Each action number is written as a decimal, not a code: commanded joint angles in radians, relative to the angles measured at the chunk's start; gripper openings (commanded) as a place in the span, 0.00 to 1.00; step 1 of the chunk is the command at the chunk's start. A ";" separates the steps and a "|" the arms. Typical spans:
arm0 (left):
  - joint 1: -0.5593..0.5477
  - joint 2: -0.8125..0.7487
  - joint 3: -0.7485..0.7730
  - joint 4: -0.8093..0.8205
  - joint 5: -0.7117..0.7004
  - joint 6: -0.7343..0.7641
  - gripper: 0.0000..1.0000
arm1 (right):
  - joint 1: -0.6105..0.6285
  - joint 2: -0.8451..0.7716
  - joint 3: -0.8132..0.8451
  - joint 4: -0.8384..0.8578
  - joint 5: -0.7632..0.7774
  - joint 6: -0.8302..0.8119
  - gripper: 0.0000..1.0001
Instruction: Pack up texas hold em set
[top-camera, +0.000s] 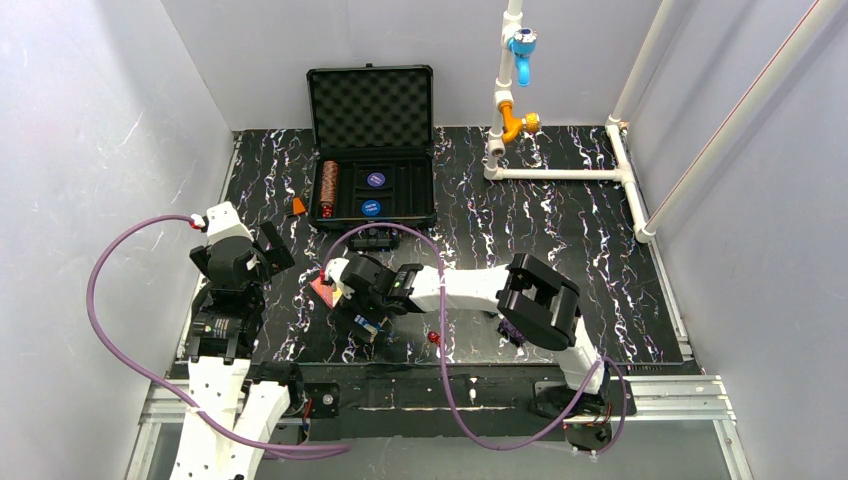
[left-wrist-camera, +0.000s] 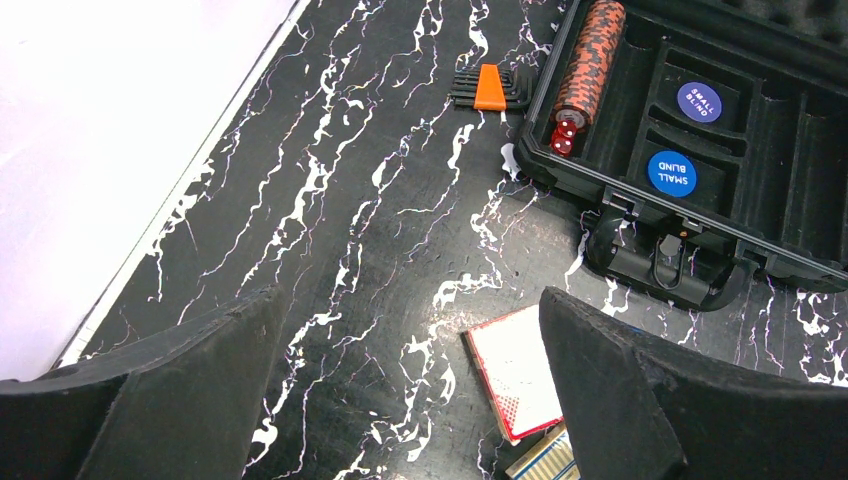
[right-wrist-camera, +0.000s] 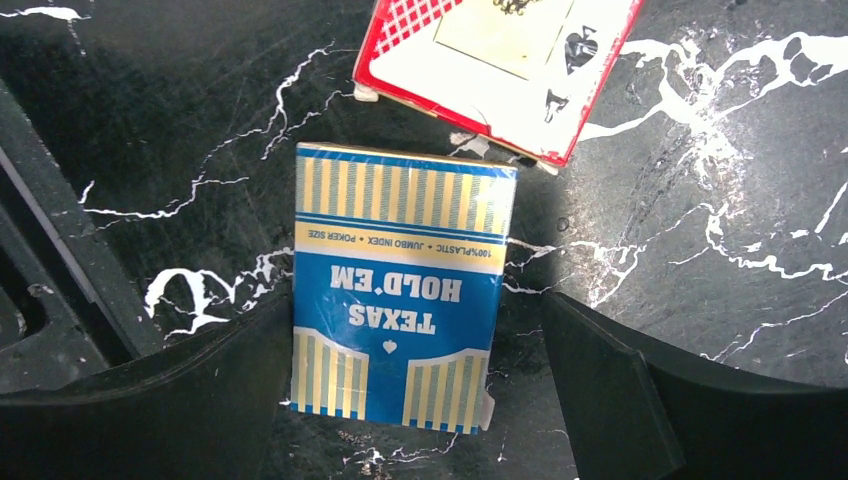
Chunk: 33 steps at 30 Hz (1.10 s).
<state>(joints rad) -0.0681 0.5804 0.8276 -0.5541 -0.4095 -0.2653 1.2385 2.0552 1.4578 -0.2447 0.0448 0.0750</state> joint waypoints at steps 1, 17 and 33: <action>0.003 -0.003 0.021 -0.009 -0.025 -0.003 0.99 | 0.001 0.013 0.044 -0.002 0.036 0.014 1.00; 0.004 0.011 0.019 -0.007 -0.026 -0.001 0.99 | 0.010 0.003 0.023 -0.013 0.040 0.020 0.53; 0.005 0.125 -0.016 0.074 0.148 0.031 0.99 | -0.010 -0.302 -0.201 0.003 0.234 0.050 0.46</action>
<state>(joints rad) -0.0681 0.6456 0.8249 -0.5240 -0.3431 -0.2558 1.2430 1.8786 1.3003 -0.2806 0.1787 0.1032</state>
